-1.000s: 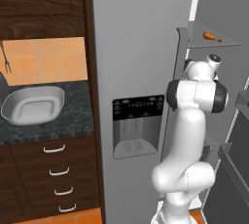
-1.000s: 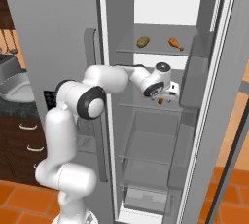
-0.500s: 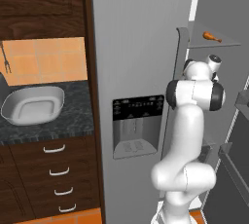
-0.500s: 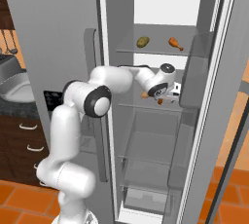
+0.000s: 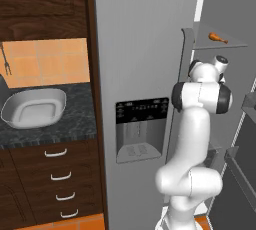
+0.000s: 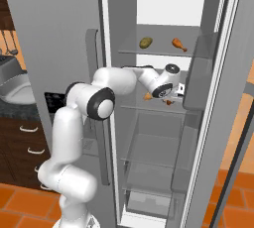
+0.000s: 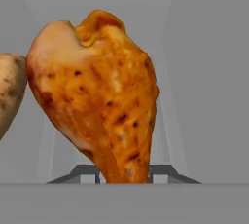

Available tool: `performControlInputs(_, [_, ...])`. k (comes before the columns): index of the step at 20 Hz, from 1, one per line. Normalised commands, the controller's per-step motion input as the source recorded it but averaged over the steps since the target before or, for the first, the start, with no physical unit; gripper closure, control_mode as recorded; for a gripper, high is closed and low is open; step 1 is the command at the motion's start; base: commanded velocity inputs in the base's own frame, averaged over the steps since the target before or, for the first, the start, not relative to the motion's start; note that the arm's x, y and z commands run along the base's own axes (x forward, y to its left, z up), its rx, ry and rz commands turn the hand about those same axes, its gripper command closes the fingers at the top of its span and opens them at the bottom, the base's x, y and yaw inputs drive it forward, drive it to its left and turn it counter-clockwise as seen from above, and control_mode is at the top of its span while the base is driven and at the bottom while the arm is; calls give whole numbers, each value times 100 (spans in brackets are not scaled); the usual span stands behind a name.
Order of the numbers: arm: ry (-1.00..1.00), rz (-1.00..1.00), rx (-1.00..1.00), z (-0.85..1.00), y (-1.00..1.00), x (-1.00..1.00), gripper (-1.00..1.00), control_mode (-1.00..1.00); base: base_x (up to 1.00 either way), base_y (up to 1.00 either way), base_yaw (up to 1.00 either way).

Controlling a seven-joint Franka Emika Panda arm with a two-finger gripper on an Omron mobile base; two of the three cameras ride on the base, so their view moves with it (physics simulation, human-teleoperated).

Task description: Place one potato and one chicken drumstick in each tupperware on the nearby counter, to pack two identical lunches.

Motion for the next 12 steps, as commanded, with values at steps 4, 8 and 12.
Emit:
performControlInputs(4, [0, -2, 0, 0, 0, -33, 100, -100, 0, 0, 0])
performControlInputs(8, [-1, -2, 0, 6, 13, -99, 100, -100, 0, 0, 0])
performControlInputs(12, [0, 0, 0, 38, 38, -100, 100, -100, 0, 0, 0])
